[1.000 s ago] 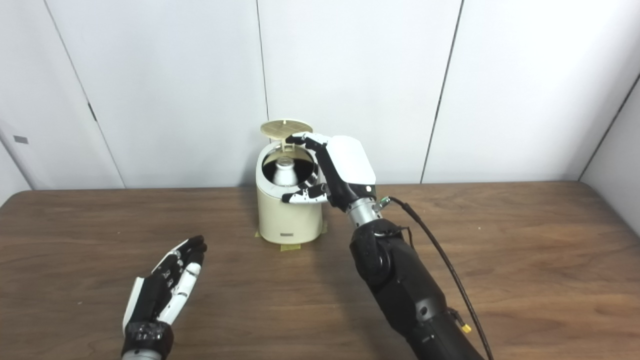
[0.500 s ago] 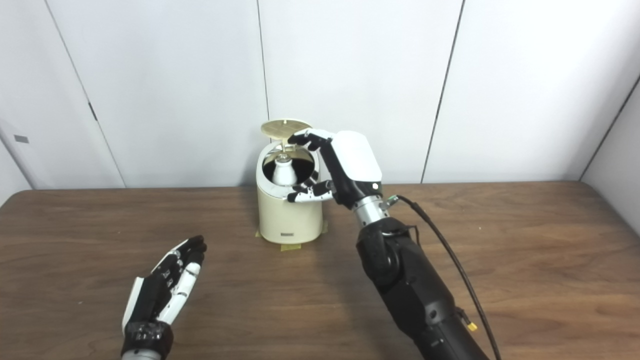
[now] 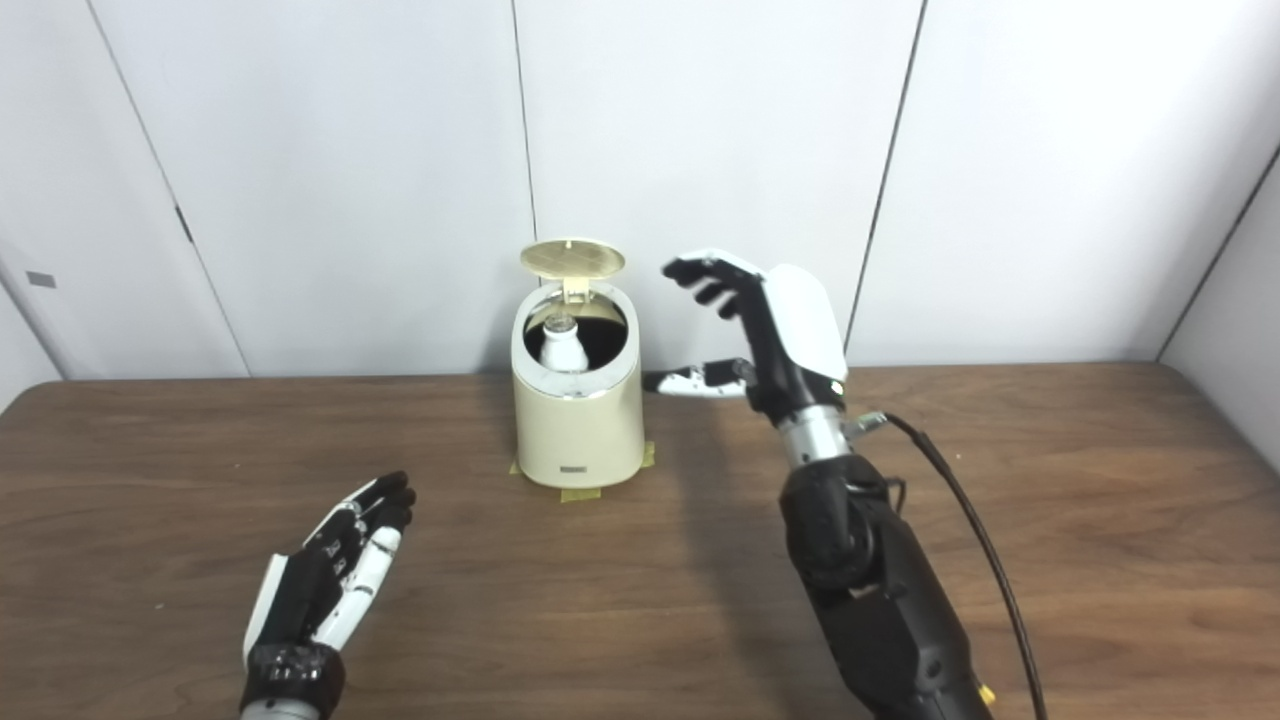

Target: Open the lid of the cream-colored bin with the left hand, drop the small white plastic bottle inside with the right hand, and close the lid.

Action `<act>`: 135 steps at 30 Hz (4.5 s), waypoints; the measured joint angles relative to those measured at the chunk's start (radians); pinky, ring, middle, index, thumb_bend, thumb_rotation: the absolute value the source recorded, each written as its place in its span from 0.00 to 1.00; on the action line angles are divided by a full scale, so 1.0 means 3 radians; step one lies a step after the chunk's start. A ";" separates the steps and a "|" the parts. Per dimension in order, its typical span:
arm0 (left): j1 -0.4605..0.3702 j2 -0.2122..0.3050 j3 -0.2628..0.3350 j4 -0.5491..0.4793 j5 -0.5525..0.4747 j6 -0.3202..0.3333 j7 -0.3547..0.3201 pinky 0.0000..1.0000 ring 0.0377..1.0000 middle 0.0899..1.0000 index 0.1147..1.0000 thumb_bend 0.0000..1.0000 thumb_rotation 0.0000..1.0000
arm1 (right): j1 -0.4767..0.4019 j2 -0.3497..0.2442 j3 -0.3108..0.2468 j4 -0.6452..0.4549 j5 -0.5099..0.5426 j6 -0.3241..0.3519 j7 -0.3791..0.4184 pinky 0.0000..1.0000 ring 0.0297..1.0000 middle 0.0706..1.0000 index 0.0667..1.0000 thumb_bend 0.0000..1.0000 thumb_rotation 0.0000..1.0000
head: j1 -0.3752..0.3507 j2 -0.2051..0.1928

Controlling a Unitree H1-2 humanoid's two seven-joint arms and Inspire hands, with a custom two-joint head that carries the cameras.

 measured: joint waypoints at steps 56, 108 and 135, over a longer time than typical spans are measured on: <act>-0.0816 0.0540 0.0066 0.0284 -0.0145 0.0478 -0.0316 0.98 0.95 0.94 0.94 0.39 0.65 | 0.1862 0.0600 -0.0723 -0.1429 0.1998 0.1098 0.0650 0.83 0.95 0.98 0.92 0.52 1.00 | -0.0046 -0.0041; -0.2582 0.0494 -0.0211 0.1868 0.0076 0.0214 -0.0383 0.91 0.91 0.88 0.86 0.53 0.75 | 0.1840 0.0551 -0.0839 -0.1411 0.2527 0.0644 0.0666 0.85 0.89 0.92 0.89 0.58 1.00 | 0.0107 -0.0240; -0.2727 0.0926 -0.1202 0.1889 0.1403 -0.0213 -0.0637 0.80 0.90 0.88 0.80 0.50 0.83 | 0.1841 0.0543 -0.0747 -0.1409 0.2461 0.0778 0.0647 0.74 0.87 0.90 0.91 0.58 1.00 | 0.0087 -0.0205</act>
